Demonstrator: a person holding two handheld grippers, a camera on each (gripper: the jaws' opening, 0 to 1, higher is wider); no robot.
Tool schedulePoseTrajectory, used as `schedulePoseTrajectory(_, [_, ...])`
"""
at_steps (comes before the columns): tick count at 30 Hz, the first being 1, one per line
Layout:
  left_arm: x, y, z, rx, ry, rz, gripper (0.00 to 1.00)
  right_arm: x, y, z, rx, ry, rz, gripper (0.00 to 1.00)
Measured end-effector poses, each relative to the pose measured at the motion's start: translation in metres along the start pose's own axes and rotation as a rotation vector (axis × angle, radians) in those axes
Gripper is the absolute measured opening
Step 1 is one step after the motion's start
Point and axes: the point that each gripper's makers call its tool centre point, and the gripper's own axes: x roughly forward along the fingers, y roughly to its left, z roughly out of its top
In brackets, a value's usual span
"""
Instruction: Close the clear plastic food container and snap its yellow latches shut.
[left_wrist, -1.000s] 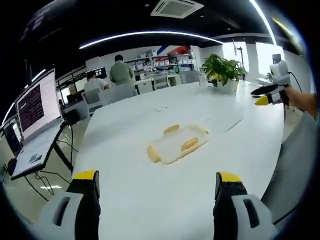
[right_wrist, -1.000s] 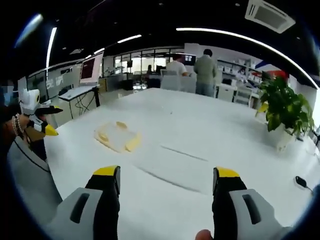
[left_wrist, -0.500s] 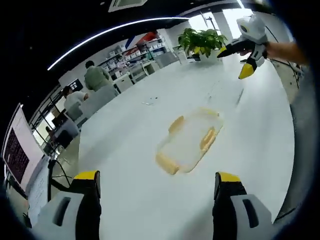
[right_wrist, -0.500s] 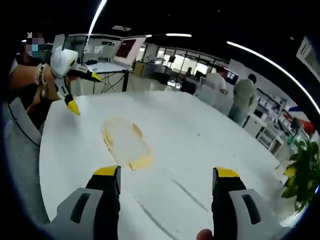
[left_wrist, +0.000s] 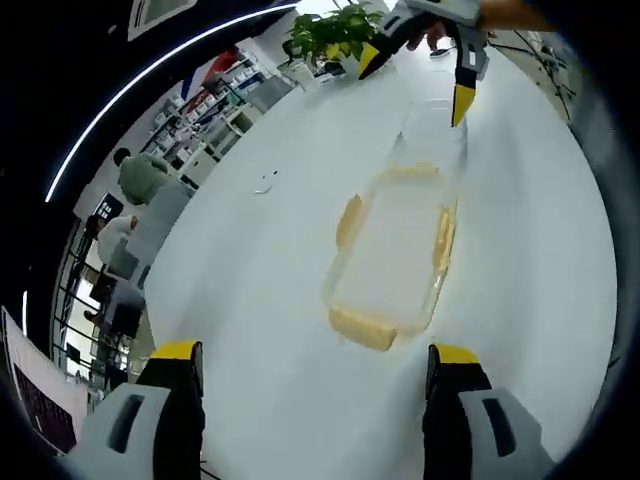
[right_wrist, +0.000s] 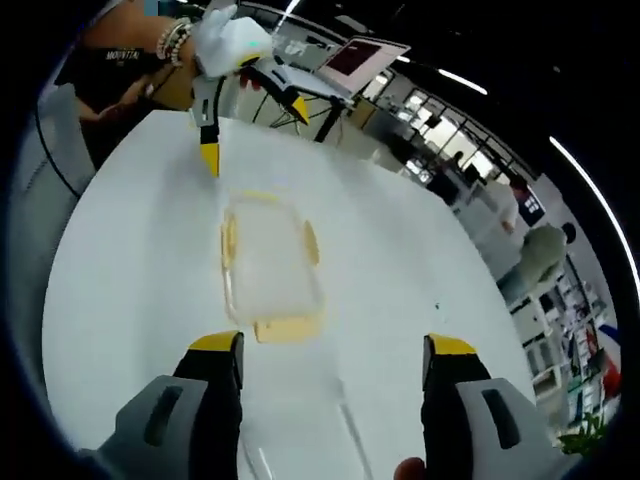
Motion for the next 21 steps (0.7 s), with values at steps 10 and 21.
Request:
schedulePoseTrajectory(10, [0.033,0.007,0.003,0.13,0.042,-0.084,0.93,0.034,0.003,0.002,-0.077,0.034,0.088,0.68])
schedulePoseTrajectory(21, [0.05,-0.005,0.004,0.174,0.053,-0.164,0.91,0.061,0.021,-0.017,-0.099,0.119,0.226,0.64])
